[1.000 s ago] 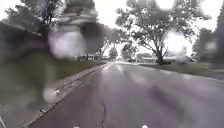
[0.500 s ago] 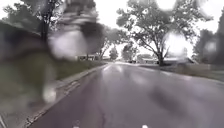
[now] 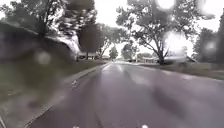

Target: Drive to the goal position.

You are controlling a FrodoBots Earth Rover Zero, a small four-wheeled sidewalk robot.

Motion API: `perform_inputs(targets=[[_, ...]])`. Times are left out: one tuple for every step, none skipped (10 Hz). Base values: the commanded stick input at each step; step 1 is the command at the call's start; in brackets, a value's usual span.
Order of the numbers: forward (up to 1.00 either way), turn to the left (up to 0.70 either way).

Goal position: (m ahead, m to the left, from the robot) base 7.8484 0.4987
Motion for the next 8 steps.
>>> perform_inputs(targets=[[0.5,0.0],[0.5,0.0],[0.5,0.0],[0.5,0.0],[0.5,0.0],[0.5,0.0],[0.5,0.0],[0.5,0.0]])
